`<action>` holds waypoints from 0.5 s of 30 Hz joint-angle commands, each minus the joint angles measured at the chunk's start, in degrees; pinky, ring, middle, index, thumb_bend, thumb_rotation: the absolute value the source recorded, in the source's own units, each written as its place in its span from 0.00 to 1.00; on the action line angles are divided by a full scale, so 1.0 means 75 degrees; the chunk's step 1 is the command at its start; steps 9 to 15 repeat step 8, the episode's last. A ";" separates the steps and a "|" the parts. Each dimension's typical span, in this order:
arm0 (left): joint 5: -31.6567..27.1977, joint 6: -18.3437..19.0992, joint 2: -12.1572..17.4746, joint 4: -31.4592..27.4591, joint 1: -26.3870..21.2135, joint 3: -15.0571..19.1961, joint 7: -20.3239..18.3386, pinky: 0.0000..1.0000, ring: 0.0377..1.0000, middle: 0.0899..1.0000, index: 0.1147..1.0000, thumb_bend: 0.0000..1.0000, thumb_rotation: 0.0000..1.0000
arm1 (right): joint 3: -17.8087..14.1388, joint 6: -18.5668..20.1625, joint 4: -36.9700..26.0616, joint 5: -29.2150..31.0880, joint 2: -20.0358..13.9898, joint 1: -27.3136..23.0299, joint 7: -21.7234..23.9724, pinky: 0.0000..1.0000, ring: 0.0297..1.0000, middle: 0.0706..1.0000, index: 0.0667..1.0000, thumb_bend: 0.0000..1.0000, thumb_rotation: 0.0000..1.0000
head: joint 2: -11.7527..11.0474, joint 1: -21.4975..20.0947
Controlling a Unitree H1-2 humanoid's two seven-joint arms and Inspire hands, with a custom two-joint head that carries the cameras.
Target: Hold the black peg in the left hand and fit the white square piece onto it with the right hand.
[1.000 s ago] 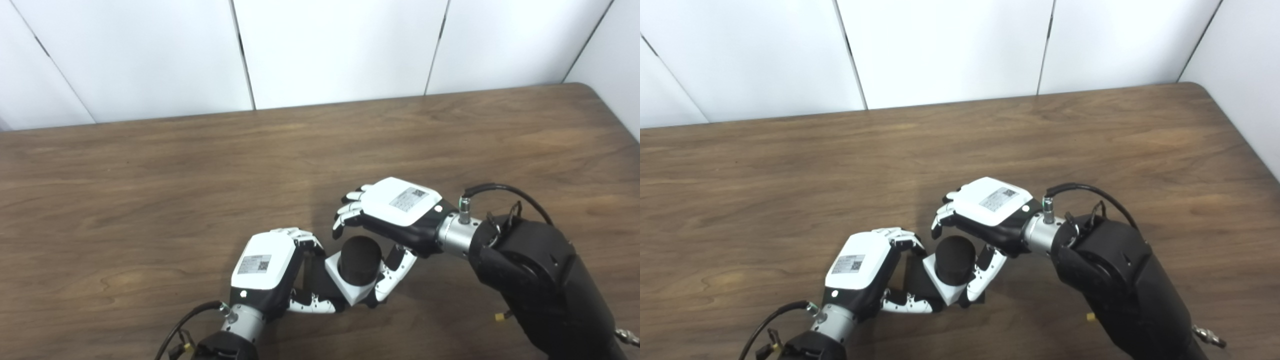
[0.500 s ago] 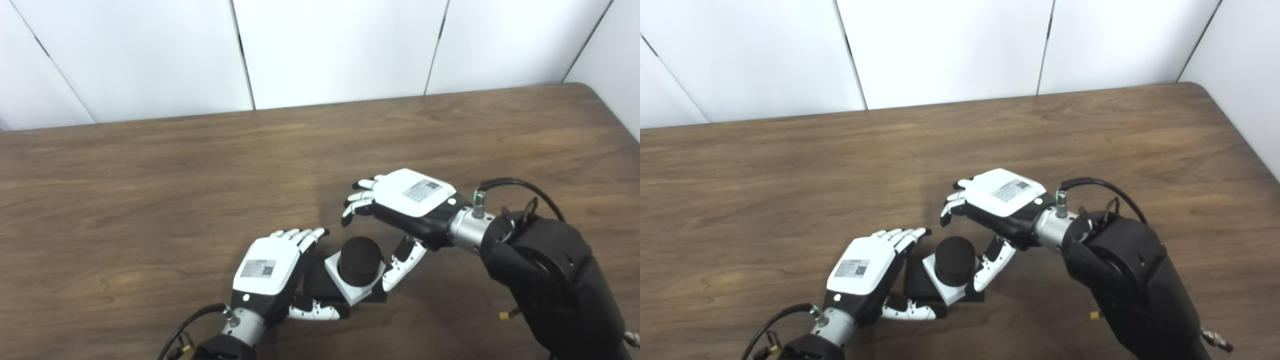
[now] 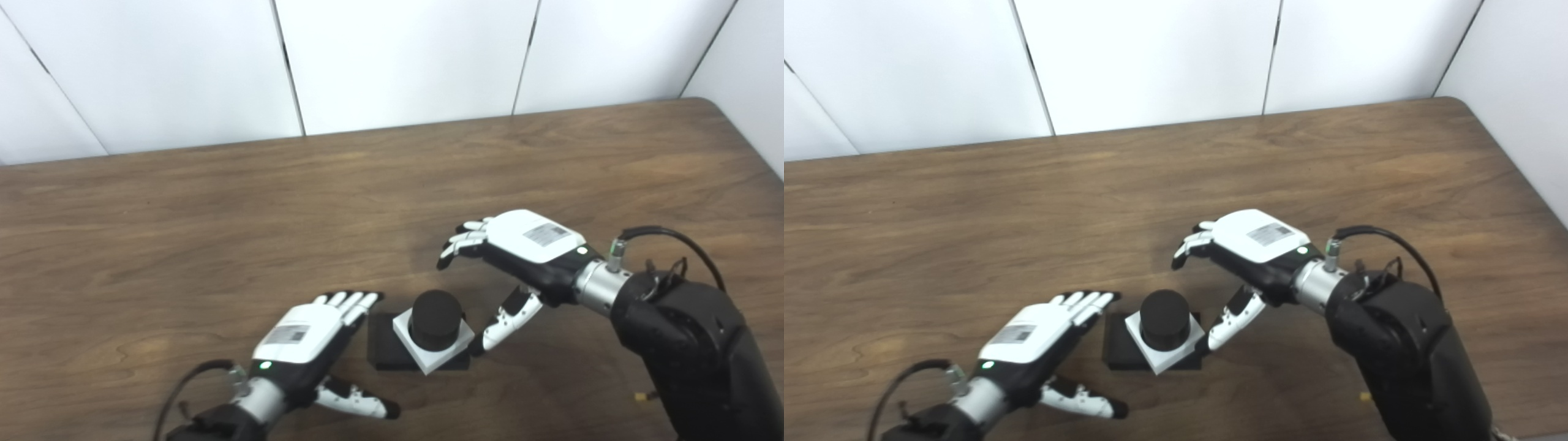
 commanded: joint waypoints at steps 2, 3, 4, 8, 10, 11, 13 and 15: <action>-0.1755 -0.0010 -0.0255 -0.0131 0.0323 0.0909 0.0929 1.00 1.00 1.00 1.00 1.00 0.59 | -0.0535 0.0488 -0.0026 0.0929 0.0389 0.0431 -0.0871 0.87 0.95 0.91 0.86 0.80 0.81 | -0.0009 -0.0011; -0.2252 -0.0078 -0.0339 -0.0085 0.0411 0.1164 0.1146 0.99 1.00 1.00 1.00 1.00 0.61 | -0.0691 0.0541 0.0019 0.1219 0.0525 0.0620 -0.1119 0.86 0.95 0.93 0.89 0.78 0.87 | -0.0013 -0.0030; -0.2701 -0.0158 -0.0440 -0.0027 0.0495 0.1414 0.1368 0.98 1.00 1.00 1.00 1.00 0.62 | -0.0838 0.0570 0.0056 0.1471 0.0661 0.0822 -0.1371 0.86 0.96 0.95 0.91 0.77 0.92 | -0.0007 -0.0048; -0.4178 -0.0756 -0.0848 0.0319 0.0767 0.2147 0.2414 0.96 1.00 1.00 1.00 0.89 0.58 | -0.1251 0.0826 0.0043 0.2271 0.1162 0.1470 -0.2237 0.91 0.97 0.99 0.97 0.69 1.00 | -0.0020 -0.0096; -0.4178 -0.0756 -0.0848 0.0319 0.0767 0.2147 0.2414 0.96 1.00 1.00 1.00 0.89 0.58 | -0.1251 0.0826 0.0043 0.2271 0.1162 0.1470 -0.2237 0.91 0.97 0.99 0.97 0.69 1.00 | -0.0020 -0.0096; -0.4178 -0.0756 -0.0848 0.0319 0.0767 0.2147 0.2414 0.96 1.00 1.00 1.00 0.89 0.58 | -0.1251 0.0826 0.0043 0.2271 0.1162 0.1470 -0.2237 0.91 0.97 0.99 0.97 0.69 1.00 | -0.0020 -0.0096; -0.4178 -0.0756 -0.0848 0.0319 0.0767 0.2147 0.2414 0.96 1.00 1.00 1.00 0.89 0.58 | -0.1251 0.0826 0.0043 0.2271 0.1162 0.1470 -0.2237 0.91 0.97 0.99 0.97 0.69 1.00 | -0.0020 -0.0096; -0.4178 -0.0756 -0.0848 0.0319 0.0767 0.2147 0.2414 0.96 1.00 1.00 1.00 0.89 0.58 | -0.1251 0.0826 0.0043 0.2271 0.1162 0.1470 -0.2237 0.91 0.97 0.99 0.97 0.69 1.00 | -0.0020 -0.0096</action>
